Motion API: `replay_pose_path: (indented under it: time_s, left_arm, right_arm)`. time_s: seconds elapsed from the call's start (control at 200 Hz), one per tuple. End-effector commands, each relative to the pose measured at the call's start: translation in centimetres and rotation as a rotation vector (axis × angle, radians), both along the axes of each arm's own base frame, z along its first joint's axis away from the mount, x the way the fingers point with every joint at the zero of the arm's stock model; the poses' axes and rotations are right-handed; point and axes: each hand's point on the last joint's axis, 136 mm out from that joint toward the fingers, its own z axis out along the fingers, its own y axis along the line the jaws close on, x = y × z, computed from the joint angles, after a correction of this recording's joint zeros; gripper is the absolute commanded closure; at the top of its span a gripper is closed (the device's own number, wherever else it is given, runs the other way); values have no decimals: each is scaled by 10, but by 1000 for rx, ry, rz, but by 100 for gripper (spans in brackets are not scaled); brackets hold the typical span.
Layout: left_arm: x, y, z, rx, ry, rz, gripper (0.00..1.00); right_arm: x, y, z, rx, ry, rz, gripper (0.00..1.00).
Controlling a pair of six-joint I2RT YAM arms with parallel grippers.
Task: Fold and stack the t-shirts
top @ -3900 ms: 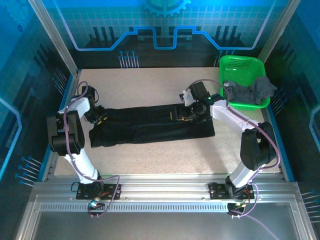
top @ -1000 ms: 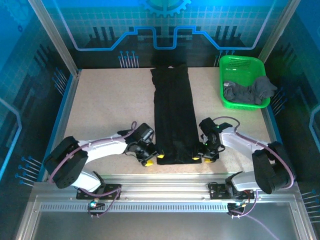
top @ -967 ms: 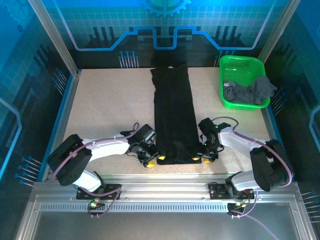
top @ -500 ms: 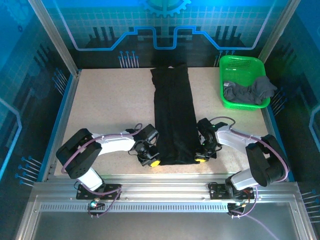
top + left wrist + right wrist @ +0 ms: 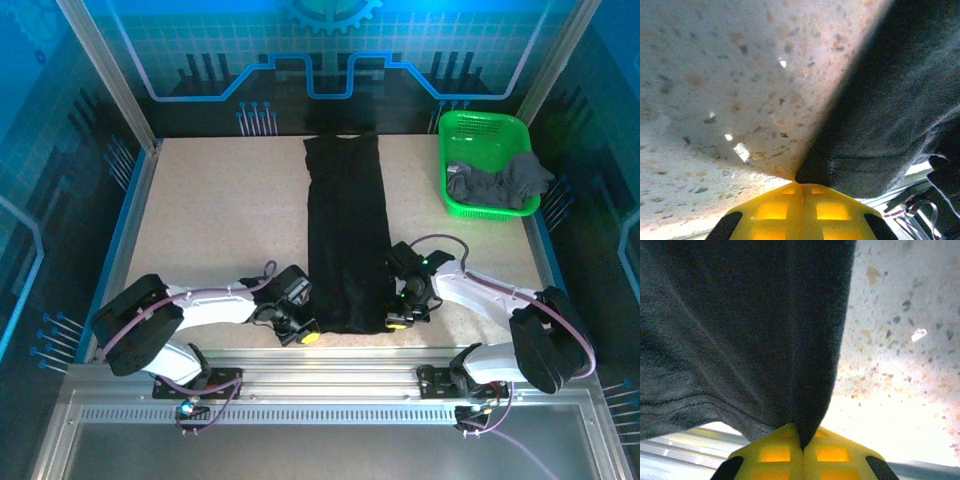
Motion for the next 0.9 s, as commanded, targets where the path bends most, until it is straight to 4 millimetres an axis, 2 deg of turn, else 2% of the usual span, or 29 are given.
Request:
replay_pose_path:
  time_s: [0.0, 0.1, 0.22, 0.35, 0.385, 0.405, 0.475, 0.525, 0.56, 0.595, 0.63, 0.77, 0.86, 0.895]
  left_arm:
    - [-10, -15, 10, -58, 17, -15, 100]
    - [-1, -16, 21, -64, -30, 9, 100]
    - [17, -11, 48, -39, -124, 36, 100]
    - [46, -4, 81, -48, -234, 103, 100]
    - [55, -2, 88, -61, -255, 125, 100]
    - [60, -2, 92, -69, -268, 132, 100]
    - [74, -1, 101, -83, -280, 142, 100]
    - [76, 4, 97, -51, -241, 130, 100]
    - [69, 11, 89, -1, -174, 121, 100]
    - [60, 15, 79, 40, -102, 103, 87]
    - [52, 15, 71, 60, -60, 71, 78]
    - [24, 12, 46, 92, 54, 34, 56]
    - [13, 12, 36, 122, 100, 11, 52]
    - [12, 12, 33, 130, 105, 10, 50]
  right_arm:
    - [-23, -12, 8, -37, 53, -18, 100]
    - [-21, -13, 19, -34, 34, -26, 100]
    - [-9, -10, 32, -18, 6, -42, 100]
    - [16, -8, 49, -1, -31, -70, 100]
    - [20, -10, 50, -1, -29, -80, 100]
    - [30, -6, 59, 17, -55, -84, 100]
    - [44, -4, 68, 31, -73, -92, 100]
    - [49, -2, 70, 33, -69, -87, 100]
    - [51, -1, 70, 33, -54, -83, 100]
    - [51, 1, 69, 37, -38, -79, 100]
    - [50, 2, 66, 42, -26, -80, 100]
    - [34, -2, 49, 35, 29, -99, 100]
    - [25, -7, 42, 27, 40, -108, 100]
    - [15, -11, 33, 15, 66, -110, 100]
